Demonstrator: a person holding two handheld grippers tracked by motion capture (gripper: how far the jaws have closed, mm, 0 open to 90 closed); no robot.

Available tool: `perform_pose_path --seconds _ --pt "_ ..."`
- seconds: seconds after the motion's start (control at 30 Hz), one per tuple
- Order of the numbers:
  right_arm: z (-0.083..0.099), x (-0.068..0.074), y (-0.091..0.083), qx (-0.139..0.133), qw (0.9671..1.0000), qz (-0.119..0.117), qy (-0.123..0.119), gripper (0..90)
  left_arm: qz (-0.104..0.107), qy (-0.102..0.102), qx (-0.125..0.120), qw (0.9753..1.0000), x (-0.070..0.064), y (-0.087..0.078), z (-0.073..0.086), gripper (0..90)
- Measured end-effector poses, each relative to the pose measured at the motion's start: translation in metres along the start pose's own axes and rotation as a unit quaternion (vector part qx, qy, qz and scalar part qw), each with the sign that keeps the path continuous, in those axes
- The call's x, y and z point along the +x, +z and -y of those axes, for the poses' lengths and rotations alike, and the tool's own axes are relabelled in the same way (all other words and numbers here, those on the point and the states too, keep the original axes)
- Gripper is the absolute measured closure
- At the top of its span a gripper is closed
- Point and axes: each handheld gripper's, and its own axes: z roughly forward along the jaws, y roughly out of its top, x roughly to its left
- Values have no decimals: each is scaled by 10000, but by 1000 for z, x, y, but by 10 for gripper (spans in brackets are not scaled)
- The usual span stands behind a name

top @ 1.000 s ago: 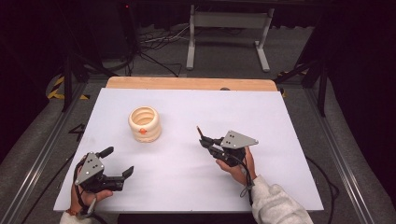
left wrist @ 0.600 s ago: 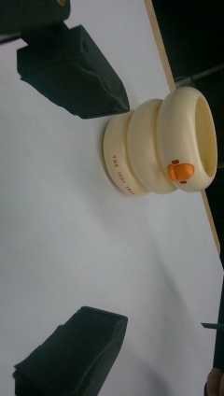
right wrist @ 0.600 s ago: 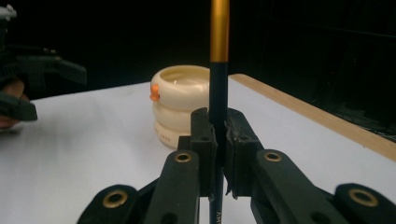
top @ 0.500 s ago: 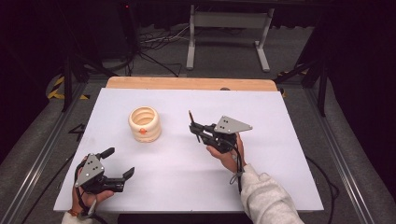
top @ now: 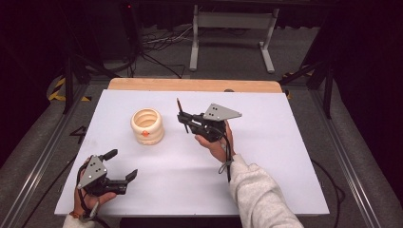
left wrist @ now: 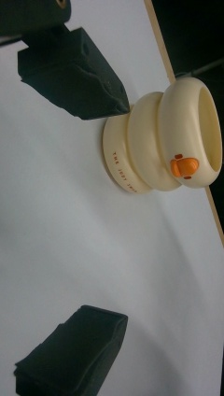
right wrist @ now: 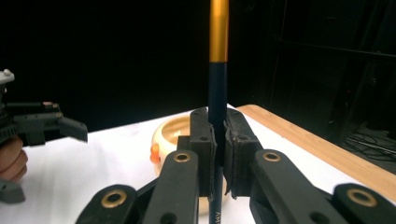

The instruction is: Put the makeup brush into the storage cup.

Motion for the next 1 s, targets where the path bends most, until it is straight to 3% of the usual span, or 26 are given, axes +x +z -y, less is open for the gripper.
perform_pose_path --seconds 0.17,0.6,1.0 --pt "-5 1 14 -48 10000 -52 -58 842 -7 37 12 10000 1 0 0 43" --pt "-25 2 50 -313 9992 -224 104 842 75 36 34 10000 3 2 1 53" --pt "-22 8 78 -353 9984 -359 241 842 104 4 0 9999 4 -1 3 56"
